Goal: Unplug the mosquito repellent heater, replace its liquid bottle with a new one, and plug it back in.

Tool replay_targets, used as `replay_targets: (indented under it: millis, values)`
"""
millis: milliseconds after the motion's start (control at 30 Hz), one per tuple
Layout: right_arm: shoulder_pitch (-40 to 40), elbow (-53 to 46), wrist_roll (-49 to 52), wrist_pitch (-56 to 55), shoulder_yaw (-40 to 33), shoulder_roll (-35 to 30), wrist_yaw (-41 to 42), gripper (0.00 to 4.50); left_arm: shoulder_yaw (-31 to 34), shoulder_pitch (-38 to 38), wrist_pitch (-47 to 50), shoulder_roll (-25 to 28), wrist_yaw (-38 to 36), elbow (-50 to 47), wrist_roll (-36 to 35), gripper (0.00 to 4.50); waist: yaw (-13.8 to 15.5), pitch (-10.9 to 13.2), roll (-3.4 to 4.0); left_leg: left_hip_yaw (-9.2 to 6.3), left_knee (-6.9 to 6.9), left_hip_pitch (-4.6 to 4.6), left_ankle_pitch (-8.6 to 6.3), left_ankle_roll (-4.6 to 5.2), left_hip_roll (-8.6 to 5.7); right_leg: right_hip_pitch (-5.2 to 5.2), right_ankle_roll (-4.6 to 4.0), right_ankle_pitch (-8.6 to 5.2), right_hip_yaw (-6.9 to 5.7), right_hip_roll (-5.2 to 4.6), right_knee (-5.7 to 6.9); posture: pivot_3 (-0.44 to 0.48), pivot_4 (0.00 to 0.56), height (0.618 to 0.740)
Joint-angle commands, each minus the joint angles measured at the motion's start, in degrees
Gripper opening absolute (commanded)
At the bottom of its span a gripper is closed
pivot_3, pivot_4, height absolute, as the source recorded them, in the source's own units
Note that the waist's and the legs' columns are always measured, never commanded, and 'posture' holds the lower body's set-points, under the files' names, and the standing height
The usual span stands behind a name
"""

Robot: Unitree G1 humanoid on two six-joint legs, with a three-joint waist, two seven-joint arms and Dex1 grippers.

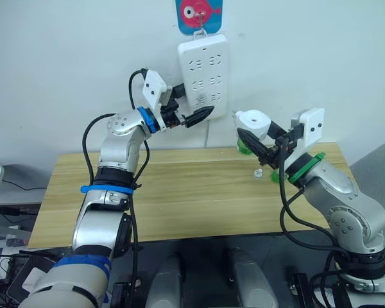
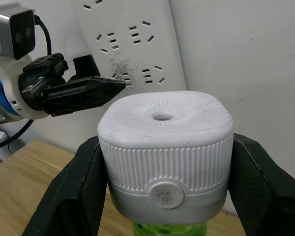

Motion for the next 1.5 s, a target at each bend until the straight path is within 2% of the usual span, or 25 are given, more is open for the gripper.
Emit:
replay_targets:
  millis: [33,233,300,700,1500]
  values:
    - [-0.3,-3.2,-0.4,-1.0,-1.3,-0.1,0.2,2.97,1.1,-0.9,2.8,0.9,-2.6,-1.9,-2.4,3.56,0.0,0.0,0.00,0.00,0.00,0.00,0.00,0.00,0.00,0.00,0.00,0.00,-0.01,0.01,0.00,-0.181,0.235,0.740]
    - [-2.3,-3.9,-0.7,0.4,0.1,0.9,-1.3,2.97,1.9,0.0,9.9,0.9,-3.4,-4.2,-5.3,1.69,0.0,0.0,0.00,-0.02,0.00,0.00,0.00,0.00,0.00,0.00,0.00,0.00,-0.01,0.00,0.00,-0.185,0.240,0.740]
    - [-4.1,-3.2,-1.3,0.9,1.1,1.7,-1.9,2.97,2.0,-0.1,12.7,1.0,-3.3,-4.4,-5.8,1.28,-0.1,0.0,0.00,-0.01,0.01,0.00,0.00,0.00,0.00,0.00,0.00,0.00,0.00,0.01,0.01,-0.185,0.240,0.740]
    - [-8.4,1.5,-6.6,0.1,4.8,5.7,-1.5,2.97,2.6,0.4,17.2,1.9,-4.0,-7.1,-6.8,1.28,-0.1,0.0,0.00,-0.04,0.04,0.00,0.00,0.00,0.00,-0.01,0.00,0.00,-0.01,-0.01,0.02,-0.185,0.240,0.740]
    - [-11.1,3.8,-11.0,-2.0,3.8,9.9,0.4,2.97,2.1,1.5,18.3,1.6,-3.6,-9.6,-7.0,1.28,-0.2,0.0,0.01,-0.03,0.05,0.00,0.01,-0.01,0.01,-0.03,-0.01,0.00,0.00,0.00,0.06,-0.177,0.243,0.740]
